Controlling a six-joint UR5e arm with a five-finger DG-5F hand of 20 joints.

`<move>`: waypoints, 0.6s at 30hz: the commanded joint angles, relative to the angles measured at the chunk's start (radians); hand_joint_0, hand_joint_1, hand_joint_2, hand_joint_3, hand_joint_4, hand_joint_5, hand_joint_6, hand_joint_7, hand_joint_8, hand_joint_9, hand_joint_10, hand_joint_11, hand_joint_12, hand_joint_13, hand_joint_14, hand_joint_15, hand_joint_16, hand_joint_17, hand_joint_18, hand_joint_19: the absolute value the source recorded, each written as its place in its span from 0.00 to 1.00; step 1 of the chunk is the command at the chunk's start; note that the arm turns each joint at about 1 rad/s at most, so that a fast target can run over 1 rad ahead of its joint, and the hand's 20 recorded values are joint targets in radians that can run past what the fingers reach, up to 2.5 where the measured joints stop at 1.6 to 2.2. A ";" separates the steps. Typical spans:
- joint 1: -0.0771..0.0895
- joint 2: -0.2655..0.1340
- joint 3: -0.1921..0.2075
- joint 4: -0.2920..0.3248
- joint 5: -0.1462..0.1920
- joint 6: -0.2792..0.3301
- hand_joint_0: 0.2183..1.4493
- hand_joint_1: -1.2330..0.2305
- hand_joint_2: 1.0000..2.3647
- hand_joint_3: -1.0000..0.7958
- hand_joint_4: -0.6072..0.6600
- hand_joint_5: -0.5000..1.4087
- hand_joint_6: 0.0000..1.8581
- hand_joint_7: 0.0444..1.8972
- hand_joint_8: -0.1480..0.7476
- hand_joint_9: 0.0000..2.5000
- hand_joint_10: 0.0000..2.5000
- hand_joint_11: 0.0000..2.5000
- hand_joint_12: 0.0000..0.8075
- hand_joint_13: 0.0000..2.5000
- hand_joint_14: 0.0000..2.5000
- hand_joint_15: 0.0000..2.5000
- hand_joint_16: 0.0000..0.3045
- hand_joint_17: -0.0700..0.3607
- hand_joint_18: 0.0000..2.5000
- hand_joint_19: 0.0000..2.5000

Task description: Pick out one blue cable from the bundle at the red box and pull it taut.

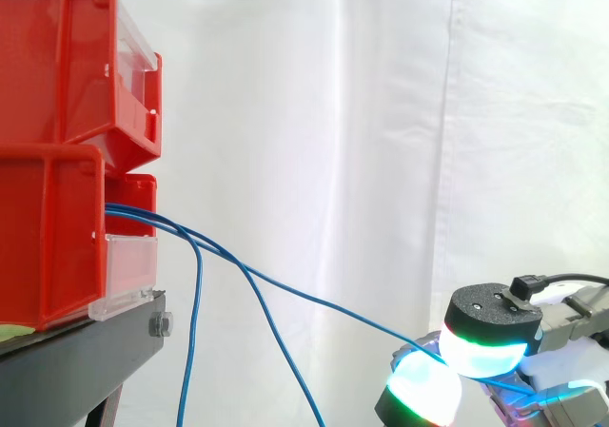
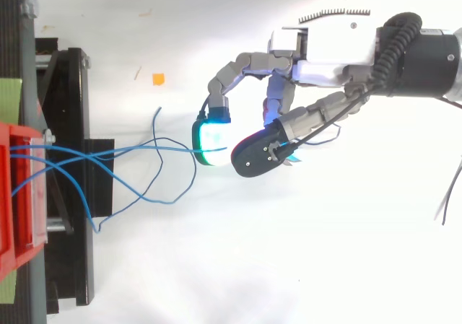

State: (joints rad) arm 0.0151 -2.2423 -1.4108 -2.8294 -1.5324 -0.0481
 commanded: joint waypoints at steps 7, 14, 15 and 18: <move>0.000 0.001 0.000 0.001 0.000 -0.001 0.32 0.34 0.01 0.55 0.44 0.21 0.48 0.51 0.52 0.63 0.01 0.49 0.53 0.58 0.01 0.43 0.21 0.50 0.43 0.32; 0.000 0.000 0.000 0.001 0.000 -0.001 0.32 0.34 0.01 0.55 0.44 0.21 0.48 0.51 0.52 0.63 0.01 0.48 0.54 0.58 0.01 0.42 0.21 0.49 0.43 0.31; -0.001 0.000 0.000 0.001 0.000 -0.001 0.32 0.33 0.01 0.55 0.44 0.21 0.48 0.51 0.52 0.63 0.01 0.47 0.54 0.58 0.01 0.42 0.21 0.50 0.43 0.32; 0.000 0.001 0.000 0.001 0.000 -0.001 0.32 0.34 0.01 0.55 0.44 0.21 0.48 0.52 0.52 0.63 0.01 0.47 0.54 0.58 0.01 0.42 0.21 0.50 0.43 0.32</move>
State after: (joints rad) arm 0.0151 -2.2420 -1.4111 -2.8287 -1.5324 -0.0491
